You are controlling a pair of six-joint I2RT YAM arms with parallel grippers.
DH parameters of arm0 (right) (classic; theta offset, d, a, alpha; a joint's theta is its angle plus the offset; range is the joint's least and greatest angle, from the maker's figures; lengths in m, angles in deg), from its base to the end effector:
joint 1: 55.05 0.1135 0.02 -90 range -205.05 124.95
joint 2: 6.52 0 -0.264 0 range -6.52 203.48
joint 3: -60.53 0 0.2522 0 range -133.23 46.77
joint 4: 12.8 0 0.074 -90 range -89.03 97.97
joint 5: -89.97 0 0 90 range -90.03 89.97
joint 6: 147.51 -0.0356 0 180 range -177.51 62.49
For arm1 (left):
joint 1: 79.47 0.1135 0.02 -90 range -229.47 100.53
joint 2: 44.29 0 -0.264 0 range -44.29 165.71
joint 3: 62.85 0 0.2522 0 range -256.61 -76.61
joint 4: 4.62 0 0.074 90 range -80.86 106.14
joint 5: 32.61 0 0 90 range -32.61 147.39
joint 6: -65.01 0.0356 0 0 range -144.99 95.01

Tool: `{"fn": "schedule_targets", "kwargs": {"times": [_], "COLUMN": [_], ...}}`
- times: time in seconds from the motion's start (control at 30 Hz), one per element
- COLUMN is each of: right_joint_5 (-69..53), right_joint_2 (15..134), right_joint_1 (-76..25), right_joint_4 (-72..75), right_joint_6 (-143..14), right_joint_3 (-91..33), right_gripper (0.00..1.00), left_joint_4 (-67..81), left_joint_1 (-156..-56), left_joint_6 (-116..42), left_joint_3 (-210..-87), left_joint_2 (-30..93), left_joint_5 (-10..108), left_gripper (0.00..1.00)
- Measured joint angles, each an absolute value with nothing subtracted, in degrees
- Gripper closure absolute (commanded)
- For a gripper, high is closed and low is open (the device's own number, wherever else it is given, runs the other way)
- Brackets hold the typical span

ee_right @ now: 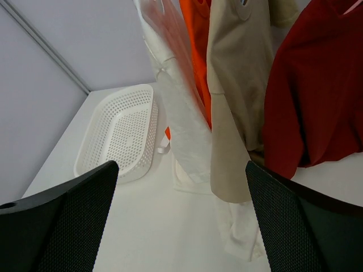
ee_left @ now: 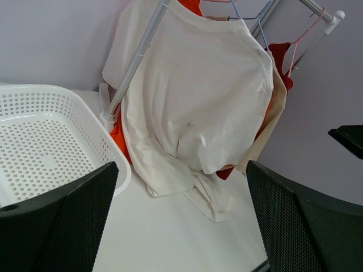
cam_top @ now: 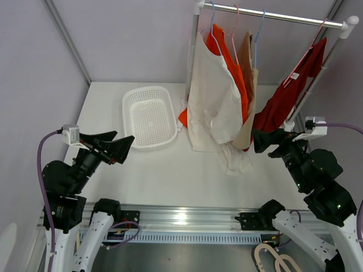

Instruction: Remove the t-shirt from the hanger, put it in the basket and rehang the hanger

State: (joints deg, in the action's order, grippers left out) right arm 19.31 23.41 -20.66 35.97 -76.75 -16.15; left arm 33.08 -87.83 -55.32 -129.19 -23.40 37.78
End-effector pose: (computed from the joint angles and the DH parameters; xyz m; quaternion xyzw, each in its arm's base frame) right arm 0.0657 0.0307 0.4251 0.0222 0.7184 0.2010 0.6656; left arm 0.0545 -0.0201 0.4019 0.0024 0.6607 -0.3516 0.6633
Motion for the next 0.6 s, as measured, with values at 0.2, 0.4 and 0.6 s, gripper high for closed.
{"fn": "schedule_targets", "kwargs": {"times": [0.2,0.4,0.6], "right_joint_5": [21.6,31.7,28.1], "right_joint_2": [26.1,44.3,62.8], "right_joint_1": [-20.7,-21.4,-36.9], "right_joint_4": [37.8,44.3,47.0], "right_joint_6": [-76.8,-76.9,-76.6], "right_joint_3": [-18.3,-36.6,-54.5], "right_gripper": [0.00,0.01,0.01], "left_joint_4": [33.7,34.0,36.8], "left_joint_1": [-87.8,-88.6,-90.3], "left_joint_6": [-54.5,-52.9,-50.5], "left_joint_3": [-129.7,-135.4,-146.6], "left_joint_2": [-22.8,-15.9,-6.5], "left_joint_5": [37.8,37.8,40.4], "left_gripper": [0.00,0.01,0.00]}}
